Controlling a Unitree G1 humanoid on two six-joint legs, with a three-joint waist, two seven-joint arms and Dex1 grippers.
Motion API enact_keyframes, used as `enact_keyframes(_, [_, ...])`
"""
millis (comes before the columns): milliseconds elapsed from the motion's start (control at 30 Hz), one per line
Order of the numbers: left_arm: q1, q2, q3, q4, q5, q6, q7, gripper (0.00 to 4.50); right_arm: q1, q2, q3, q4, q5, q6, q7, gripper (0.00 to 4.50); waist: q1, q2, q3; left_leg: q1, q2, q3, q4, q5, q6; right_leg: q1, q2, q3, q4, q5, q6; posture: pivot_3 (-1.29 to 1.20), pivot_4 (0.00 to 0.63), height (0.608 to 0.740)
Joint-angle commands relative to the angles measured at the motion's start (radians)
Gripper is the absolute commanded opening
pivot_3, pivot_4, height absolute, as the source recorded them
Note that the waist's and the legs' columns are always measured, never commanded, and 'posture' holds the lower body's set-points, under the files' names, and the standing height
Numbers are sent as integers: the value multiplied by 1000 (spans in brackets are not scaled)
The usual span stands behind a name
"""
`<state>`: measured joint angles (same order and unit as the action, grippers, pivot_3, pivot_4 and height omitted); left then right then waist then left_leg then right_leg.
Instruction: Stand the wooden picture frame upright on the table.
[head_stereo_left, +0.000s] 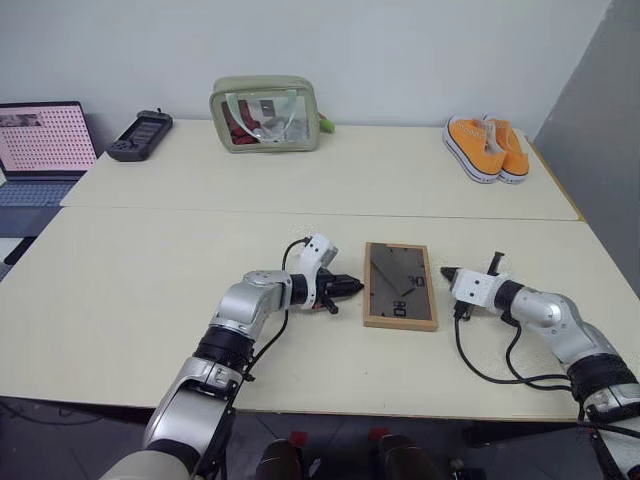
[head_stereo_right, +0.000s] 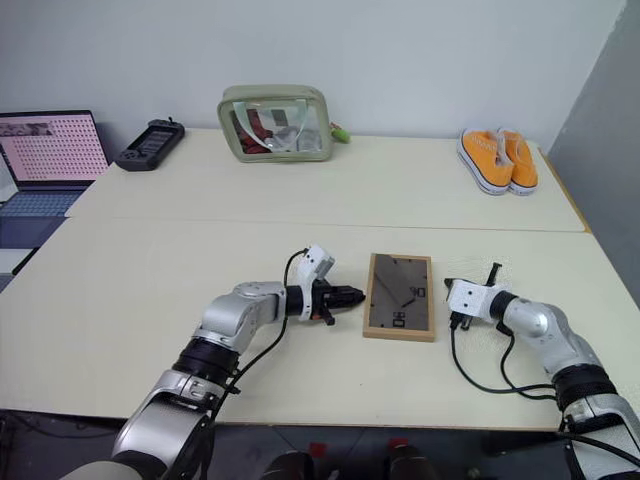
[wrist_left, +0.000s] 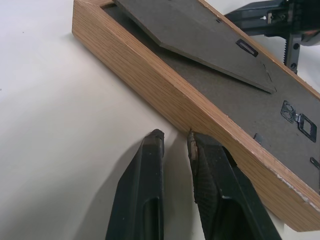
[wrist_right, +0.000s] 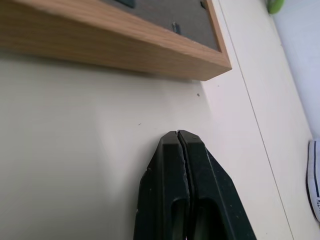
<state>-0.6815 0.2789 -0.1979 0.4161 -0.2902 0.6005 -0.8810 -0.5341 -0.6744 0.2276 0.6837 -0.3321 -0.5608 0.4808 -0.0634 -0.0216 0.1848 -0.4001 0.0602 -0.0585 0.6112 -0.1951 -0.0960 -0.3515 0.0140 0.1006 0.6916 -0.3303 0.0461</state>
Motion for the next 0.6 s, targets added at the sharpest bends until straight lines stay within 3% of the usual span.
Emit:
enact_keyframes(33, [-4, 3, 16, -77, -15, 20, -9, 895, -24, 61, 16, 7, -4, 0, -23, 0, -1, 0, 0, 0, 0, 0, 0, 0, 0, 0, 0, 0, 0, 0, 0, 0, 150, 740])
enact_keyframes(400, [66, 118, 81, -289, -70, 156, -20, 895, 11, 169, 33, -111, 4, 29, 3, 0, -17, 0, 0, 0, 1, -1, -1, 0, 0, 0, 1, -1, 1, 0, 0, 0, 150, 740])
enact_keyframes(600, [99, 139, 129, -358, -119, 294, 29, 895, -9, 92, 17, -51, -32, 22, -15, 0, -17, 0, 0, 0, 1, -1, -1, 0, 0, 0, 1, -1, 0, 0, 0, 0, 150, 740])
